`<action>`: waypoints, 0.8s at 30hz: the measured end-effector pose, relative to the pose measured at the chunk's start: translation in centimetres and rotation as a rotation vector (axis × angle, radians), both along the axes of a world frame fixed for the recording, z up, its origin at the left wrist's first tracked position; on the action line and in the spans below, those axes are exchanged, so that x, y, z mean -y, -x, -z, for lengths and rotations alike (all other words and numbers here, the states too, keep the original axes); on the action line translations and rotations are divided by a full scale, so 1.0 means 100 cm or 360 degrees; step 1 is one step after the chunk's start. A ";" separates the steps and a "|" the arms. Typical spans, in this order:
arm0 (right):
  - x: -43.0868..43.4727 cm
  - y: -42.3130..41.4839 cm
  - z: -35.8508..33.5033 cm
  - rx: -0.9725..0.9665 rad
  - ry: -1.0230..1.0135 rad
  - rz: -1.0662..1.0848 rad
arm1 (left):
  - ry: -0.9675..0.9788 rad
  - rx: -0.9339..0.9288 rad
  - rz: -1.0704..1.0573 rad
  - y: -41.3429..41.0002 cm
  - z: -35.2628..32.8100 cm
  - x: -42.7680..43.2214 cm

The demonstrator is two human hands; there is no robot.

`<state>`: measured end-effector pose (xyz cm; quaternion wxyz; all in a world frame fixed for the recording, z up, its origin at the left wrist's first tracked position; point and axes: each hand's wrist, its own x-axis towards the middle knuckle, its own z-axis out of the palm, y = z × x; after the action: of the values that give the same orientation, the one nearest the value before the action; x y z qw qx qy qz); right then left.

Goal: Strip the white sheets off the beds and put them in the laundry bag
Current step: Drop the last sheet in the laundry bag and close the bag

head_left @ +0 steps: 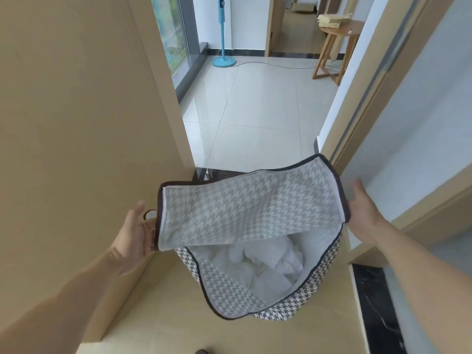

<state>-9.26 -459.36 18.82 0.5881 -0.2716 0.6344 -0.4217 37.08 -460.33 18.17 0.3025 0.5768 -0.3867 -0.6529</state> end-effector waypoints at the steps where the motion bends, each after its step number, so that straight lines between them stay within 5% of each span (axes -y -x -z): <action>1: -0.010 0.008 0.004 0.0038 -0.0001 -0.0003 | 0.0001 0.0014 0.0005 0.006 0.002 -0.010; 6: -0.044 0.037 0.020 0.0006 0.0006 0.0008 | -0.0173 -0.0078 0.0005 0.028 0.006 -0.043; 12: -0.065 0.035 0.013 -0.0652 -0.0254 -0.0634 | -0.0147 0.0235 0.0401 0.045 0.014 -0.068; 16: -0.059 -0.003 0.011 -0.0893 -0.0367 -0.0788 | -0.0111 0.0485 0.0538 0.056 0.003 -0.064; 24: -0.041 -0.149 0.029 -0.0911 -0.0148 -0.1132 | 0.0180 0.1205 0.0608 0.055 0.012 -0.034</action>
<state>5.60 -455.29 15.87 0.5089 -0.5516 0.6569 -0.0727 31.59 -456.97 16.95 0.0440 0.6763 -0.6056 -0.4170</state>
